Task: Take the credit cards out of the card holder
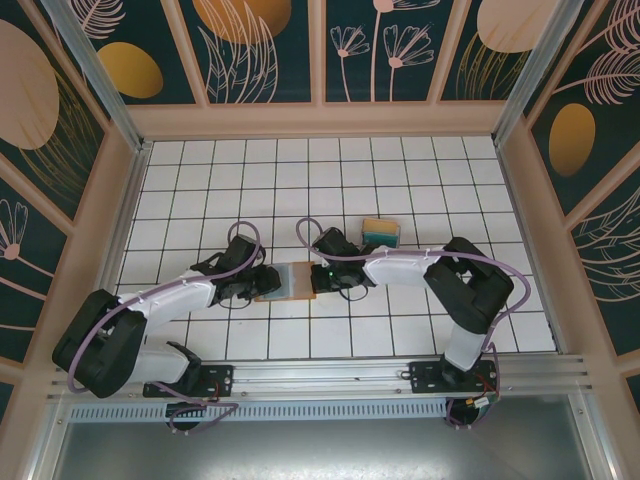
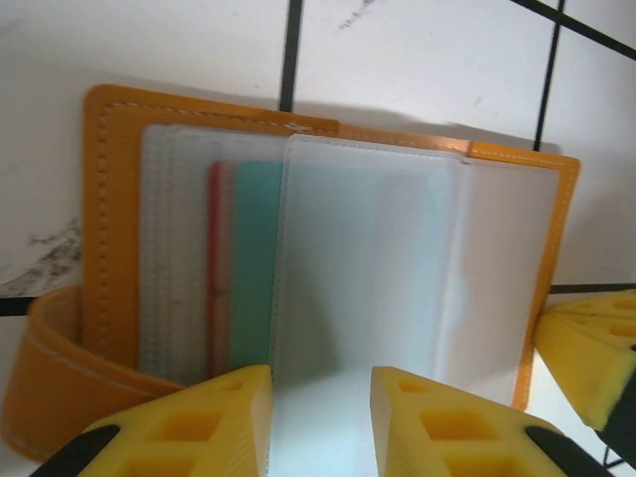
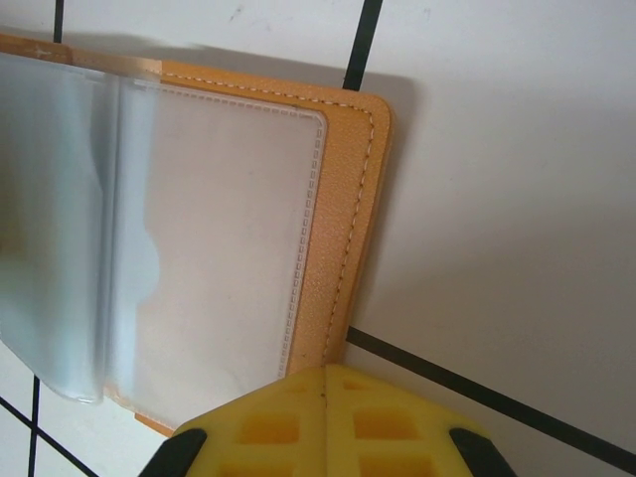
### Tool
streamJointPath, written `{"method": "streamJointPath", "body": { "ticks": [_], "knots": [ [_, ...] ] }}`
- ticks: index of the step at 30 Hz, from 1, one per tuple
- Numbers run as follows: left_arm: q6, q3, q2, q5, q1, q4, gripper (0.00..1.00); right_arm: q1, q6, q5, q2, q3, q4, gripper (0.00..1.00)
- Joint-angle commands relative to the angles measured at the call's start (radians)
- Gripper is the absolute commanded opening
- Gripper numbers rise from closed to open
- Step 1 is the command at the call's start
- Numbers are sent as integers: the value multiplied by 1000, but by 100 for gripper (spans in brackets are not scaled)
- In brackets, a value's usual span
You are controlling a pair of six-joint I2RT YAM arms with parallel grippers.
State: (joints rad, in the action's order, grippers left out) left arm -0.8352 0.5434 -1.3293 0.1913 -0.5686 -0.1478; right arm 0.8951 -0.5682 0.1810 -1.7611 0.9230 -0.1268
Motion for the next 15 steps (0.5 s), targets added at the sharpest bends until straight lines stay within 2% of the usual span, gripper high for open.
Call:
{"method": "streamJointPath", "body": {
  "ticks": [1, 5, 11, 15],
  "knots": [
    [8, -18, 5, 72, 3, 64, 35, 12, -15, -2, -32, 15, -14, 0],
    [12, -20, 13, 84, 3, 72, 39, 12, -12, -5, -35, 20, -19, 0],
    [16, -22, 7, 147, 3, 122, 57, 11, -9, -3, -45, 29, -24, 0],
    [19, -12, -9, 139, 3, 110, 59, 12, -7, -5, -47, 32, -28, 0]
  ]
}}
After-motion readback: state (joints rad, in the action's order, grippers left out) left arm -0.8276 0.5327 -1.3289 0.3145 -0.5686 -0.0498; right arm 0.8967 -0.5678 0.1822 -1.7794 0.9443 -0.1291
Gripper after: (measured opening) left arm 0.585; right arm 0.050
